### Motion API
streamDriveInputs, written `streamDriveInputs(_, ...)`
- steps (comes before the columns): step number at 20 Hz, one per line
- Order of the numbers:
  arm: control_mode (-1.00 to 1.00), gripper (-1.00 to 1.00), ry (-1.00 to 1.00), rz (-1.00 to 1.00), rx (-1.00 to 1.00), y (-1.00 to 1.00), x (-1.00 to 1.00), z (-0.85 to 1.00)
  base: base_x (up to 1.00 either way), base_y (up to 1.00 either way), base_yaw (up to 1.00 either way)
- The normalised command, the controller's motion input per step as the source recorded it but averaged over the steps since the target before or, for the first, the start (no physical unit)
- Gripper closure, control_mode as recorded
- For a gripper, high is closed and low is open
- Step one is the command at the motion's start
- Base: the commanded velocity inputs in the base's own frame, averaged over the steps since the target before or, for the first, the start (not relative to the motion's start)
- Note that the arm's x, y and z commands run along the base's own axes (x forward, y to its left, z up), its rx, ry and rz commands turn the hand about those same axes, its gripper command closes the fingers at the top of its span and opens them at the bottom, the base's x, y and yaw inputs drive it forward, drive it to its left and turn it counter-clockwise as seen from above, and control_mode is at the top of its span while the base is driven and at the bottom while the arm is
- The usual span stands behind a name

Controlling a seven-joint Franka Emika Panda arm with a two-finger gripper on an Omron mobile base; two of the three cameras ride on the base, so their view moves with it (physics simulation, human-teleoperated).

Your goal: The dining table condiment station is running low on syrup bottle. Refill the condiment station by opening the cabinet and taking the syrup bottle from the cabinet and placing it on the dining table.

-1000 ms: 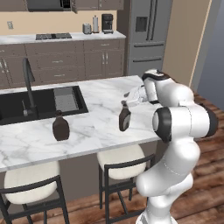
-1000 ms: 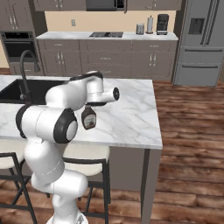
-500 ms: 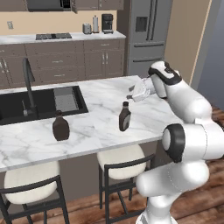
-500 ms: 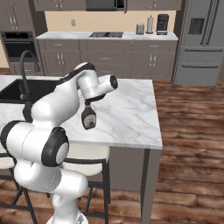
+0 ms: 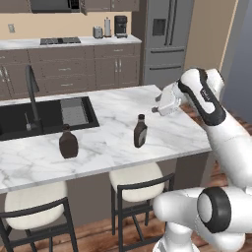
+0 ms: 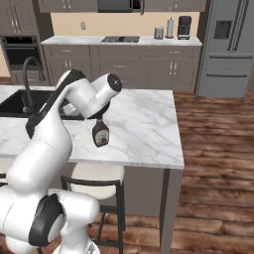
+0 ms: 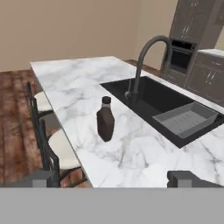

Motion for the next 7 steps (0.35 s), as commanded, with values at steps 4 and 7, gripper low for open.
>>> streamDriveInputs(4,-1.00,-1.00,0.00,-0.08,-0.09,0.14,-0.89,0.02,0.00,0.00,0.00)
streamDriveInputs(7,-1.00,-1.00,-0.01,0.00,0.00,0.01,-0.18,0.00,0.00,0.00,0.00)
